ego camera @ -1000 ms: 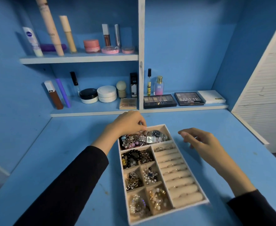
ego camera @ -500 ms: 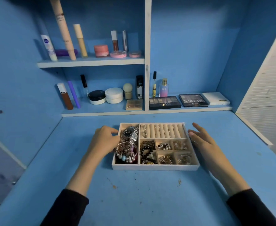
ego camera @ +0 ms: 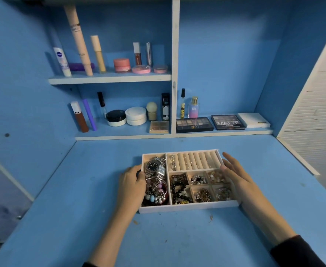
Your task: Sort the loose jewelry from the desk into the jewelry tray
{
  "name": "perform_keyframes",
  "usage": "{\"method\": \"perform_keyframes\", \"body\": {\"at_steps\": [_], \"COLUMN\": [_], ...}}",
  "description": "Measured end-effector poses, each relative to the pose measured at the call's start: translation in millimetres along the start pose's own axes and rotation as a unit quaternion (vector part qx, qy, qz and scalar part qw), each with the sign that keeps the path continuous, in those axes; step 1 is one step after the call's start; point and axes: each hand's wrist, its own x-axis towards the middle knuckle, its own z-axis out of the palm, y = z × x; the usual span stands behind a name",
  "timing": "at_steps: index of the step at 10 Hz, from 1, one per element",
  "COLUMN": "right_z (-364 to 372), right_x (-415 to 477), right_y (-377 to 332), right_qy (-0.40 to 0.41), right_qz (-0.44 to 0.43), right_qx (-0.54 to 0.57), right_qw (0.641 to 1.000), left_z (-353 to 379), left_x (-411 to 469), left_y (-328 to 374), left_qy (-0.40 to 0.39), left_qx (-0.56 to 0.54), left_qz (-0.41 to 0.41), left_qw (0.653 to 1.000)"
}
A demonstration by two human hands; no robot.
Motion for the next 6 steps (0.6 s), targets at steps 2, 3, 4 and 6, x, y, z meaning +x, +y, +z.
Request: {"method": "perform_keyframes", "body": {"at_steps": [2,3,4,6], "right_z": [-6,-6,-5,-12], "right_x": [-11,-13,-14,-17], "right_y": [11,11,12,-9], "right_qy": [-0.013,-0.012,-0.012,0.050], "right_qz": [-0.020,-0.020,-0.023,-0.052], "right_qx": [-0.021,-0.026,-0.021,-0.083], "right_qw": [0.999,0.999,0.999,0.994], "left_z": [-2,-3,-3,-22], "left_x": [-9,-8,-11,-18], "left_y": [-3,-2,-2,2], "left_qy": [-0.001,0.000,-0.003,-0.022], "left_qx": [-0.019,-0.025,-0.033,-0.098], "left_qz": [0.012,0.004,0.002,-0.015], "left_qw": [1.000,1.000,0.999,0.995]}}
